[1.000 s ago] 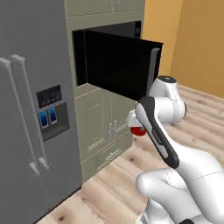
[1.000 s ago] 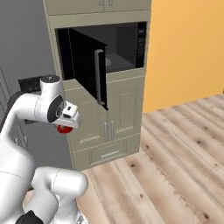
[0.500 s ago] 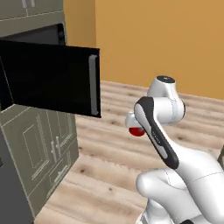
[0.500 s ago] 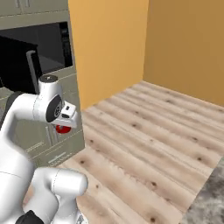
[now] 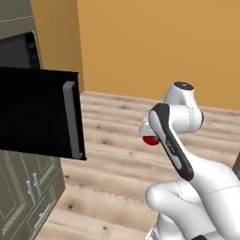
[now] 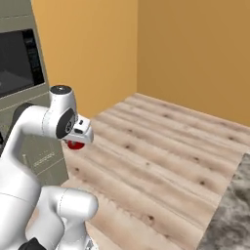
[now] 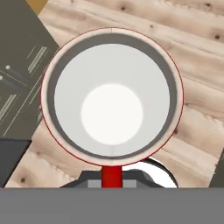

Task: Pick the mug from the counter and place it inside the microwave. Then close the microwave.

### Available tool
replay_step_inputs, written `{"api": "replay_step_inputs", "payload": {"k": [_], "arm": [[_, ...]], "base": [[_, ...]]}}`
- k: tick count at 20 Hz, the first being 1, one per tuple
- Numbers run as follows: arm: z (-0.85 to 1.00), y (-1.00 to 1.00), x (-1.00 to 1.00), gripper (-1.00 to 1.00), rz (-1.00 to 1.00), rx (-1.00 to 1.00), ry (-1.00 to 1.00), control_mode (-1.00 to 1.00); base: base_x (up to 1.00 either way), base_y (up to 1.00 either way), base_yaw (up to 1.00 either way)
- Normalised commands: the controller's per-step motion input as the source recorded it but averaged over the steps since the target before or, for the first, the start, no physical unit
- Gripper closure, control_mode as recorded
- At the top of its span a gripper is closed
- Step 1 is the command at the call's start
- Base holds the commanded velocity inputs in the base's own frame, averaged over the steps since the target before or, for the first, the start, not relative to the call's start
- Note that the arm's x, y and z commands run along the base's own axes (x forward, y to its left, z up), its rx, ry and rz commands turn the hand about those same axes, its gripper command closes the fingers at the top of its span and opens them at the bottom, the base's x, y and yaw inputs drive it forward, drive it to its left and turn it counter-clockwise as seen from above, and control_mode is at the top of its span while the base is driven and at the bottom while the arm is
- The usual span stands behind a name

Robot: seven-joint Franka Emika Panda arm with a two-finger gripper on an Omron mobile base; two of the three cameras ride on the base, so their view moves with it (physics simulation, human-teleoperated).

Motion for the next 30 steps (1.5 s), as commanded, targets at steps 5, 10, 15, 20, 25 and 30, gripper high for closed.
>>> {"api": "replay_step_inputs", "payload": {"k": [5,10,15,20,25,30], "arm": [[0.00,0.00,0.00,1.00,0.00,0.00,0.00,1.00],[0.00,0.00,0.00,1.00,0.00,0.00,0.00,1.00],[0.00,0.00,0.00,1.00,0.00,0.00,0.00,1.00],[0.00,0.00,0.00,1.00,0.00,0.00,0.00,1.00],[0.00,0.00,0.00,1.00,0.00,0.00,0.00,1.00],[0.00,0.00,0.00,1.00,0.00,0.00,0.00,1.00]], "base": [[1.00,0.00,0.00],[0.98,0.00,0.07],[0.43,0.19,0.45],[0.48,0.13,0.72],[0.78,0.00,0.82],[0.76,0.07,0.83]]}}
